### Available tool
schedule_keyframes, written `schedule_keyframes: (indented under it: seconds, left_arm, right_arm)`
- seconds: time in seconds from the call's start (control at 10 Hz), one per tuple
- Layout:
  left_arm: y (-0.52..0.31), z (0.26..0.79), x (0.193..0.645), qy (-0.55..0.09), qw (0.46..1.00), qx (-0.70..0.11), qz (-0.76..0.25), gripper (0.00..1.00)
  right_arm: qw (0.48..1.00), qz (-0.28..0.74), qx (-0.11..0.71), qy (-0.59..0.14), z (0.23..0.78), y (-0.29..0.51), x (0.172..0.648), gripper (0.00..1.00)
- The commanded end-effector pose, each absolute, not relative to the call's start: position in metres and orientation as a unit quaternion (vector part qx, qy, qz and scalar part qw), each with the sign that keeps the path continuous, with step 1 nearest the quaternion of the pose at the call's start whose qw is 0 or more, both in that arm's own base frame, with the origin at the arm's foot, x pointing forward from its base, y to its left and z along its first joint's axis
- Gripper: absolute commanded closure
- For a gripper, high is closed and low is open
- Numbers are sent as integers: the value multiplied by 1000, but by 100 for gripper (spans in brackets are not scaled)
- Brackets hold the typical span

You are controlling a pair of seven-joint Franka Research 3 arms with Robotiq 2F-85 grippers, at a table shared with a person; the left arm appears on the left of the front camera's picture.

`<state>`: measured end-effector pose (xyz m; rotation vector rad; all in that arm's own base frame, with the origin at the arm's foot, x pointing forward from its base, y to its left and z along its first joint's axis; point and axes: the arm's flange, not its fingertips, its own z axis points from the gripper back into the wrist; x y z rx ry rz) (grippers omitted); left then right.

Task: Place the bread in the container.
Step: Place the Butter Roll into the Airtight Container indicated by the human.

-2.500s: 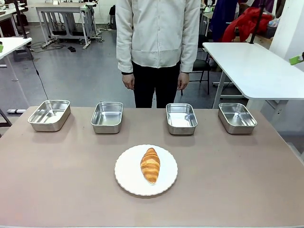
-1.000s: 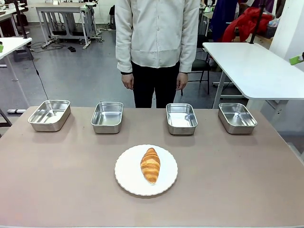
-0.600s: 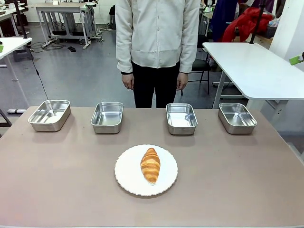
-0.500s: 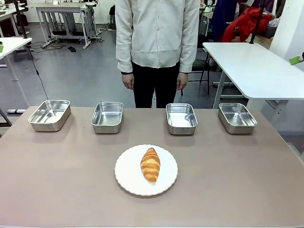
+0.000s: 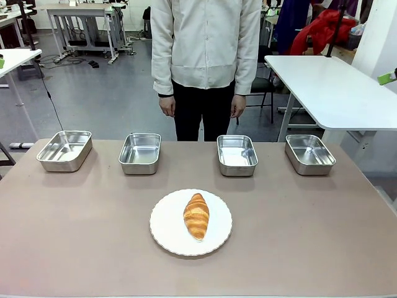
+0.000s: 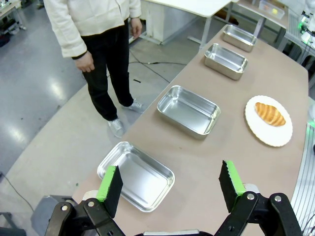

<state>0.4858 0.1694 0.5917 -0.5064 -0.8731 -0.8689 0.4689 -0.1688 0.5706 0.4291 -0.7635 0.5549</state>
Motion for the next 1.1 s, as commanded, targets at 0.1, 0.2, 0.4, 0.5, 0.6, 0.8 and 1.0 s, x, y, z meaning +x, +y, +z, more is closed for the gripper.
schedule_keyframes:
  seconds: [0.1,0.2,0.4,0.5,0.6,0.8,1.0]
  left_arm:
    - [169,592,486,-407,785,-236,-403,0]
    - [169,592,486,-407,785,-236,-403,0]
    - [169,592,486,-407,785,-236,-403,0]
    - [169,592,486,-407,785,-236,-403,0]
    - [169,592,486,-407,785,-236,-403,0]
    - [169,592,486,-407,785,-236,-403,0]
    - [169,592,486,-407,785,-236,-403,0]
  right_arm:
    - [865,267,209,-369,571,-168,469,0]
    - [865,267,209,-369,571,-168,469,0]
    - [865,267,209,-369,571,-168,469,0]
    - [865,267,209,-369,571,-168,469,0]
    - [865,267,209,-369,571,-168,469,0]
    - [865,267,209,-369,571,-168,469,0]
    - [865,267,209,-369,571,-168,469,0]
